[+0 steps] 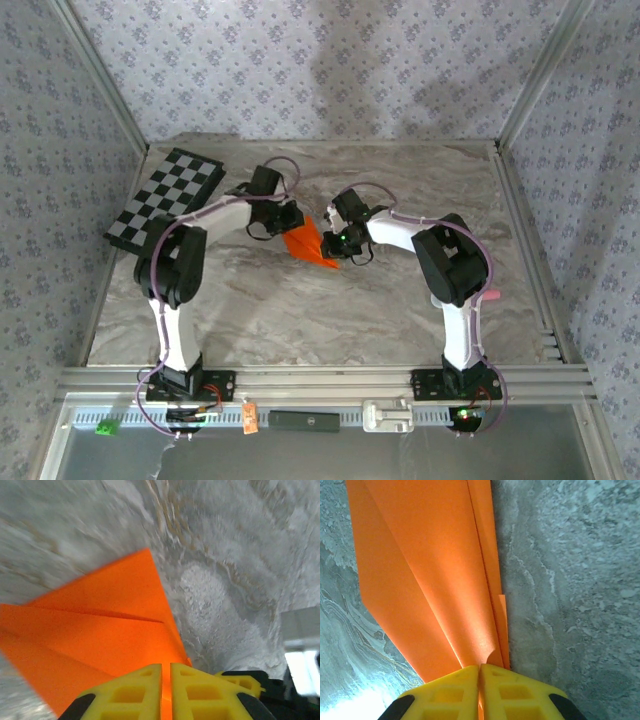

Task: Fold a paper plane with a square sheet of paper (pick it up from the middle)
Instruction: Fourth fold the wing at the center of the table.

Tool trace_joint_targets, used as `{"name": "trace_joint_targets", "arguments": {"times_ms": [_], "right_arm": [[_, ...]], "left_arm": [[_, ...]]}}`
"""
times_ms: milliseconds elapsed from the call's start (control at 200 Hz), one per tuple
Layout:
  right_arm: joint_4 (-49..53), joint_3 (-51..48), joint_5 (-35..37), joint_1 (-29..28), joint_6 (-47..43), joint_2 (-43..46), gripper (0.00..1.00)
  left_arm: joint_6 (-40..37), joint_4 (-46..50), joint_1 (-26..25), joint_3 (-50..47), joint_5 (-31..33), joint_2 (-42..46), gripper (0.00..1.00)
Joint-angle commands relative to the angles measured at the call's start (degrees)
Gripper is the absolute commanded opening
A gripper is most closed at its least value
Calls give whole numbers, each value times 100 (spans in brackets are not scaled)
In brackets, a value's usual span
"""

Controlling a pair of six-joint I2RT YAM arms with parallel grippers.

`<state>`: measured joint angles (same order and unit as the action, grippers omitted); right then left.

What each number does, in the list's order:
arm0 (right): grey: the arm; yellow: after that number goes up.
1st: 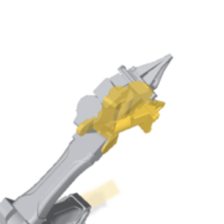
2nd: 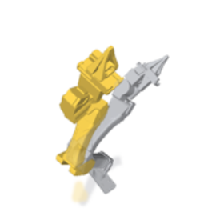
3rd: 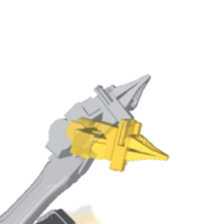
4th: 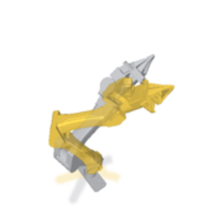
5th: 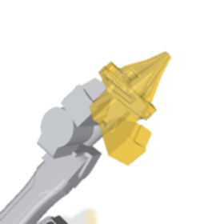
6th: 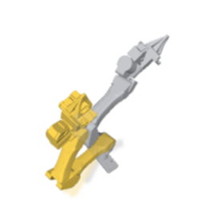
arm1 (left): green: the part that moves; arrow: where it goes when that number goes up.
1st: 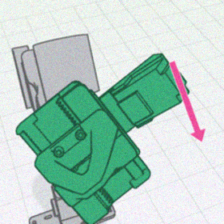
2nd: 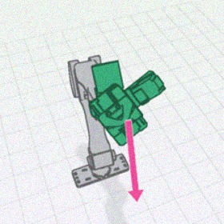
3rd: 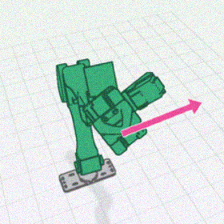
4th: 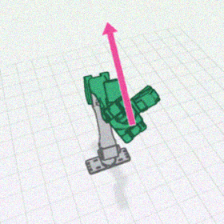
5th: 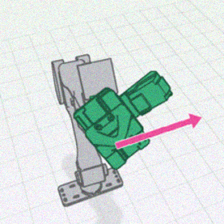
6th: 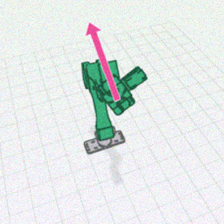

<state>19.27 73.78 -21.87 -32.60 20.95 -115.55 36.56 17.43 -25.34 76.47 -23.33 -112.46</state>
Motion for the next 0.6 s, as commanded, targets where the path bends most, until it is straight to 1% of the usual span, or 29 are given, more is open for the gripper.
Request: {"name": "trace_joint_targets", "arguments": {"times_ms": [0, 115, 220, 345, 430, 595], "right_arm": [[585, -184, 264, 86, -168, -217, 11], [317, -265, 24, 113, -209, -40, 11], [-55, -289, -452, 148, -232, 181, 12], [-457, -212, -941, 160, -141, 354, 12], [-569, -111, -919, 175, -16, 321, 12], [-464, 39, -706, 182, 131, 5, 11]], "left_arm": [[168, 63, -121, 188, 30, -371, 11], [179, 154, -181, 202, 154, -609, 9], [152, 386, -199, 219, 338, -777, 6], [78, 540, -208, 178, 394, -873, 4], [36, 571, -211, 145, 407, -882, 3], [-20, 627, -225, 149, 425, -901, 3]]}}
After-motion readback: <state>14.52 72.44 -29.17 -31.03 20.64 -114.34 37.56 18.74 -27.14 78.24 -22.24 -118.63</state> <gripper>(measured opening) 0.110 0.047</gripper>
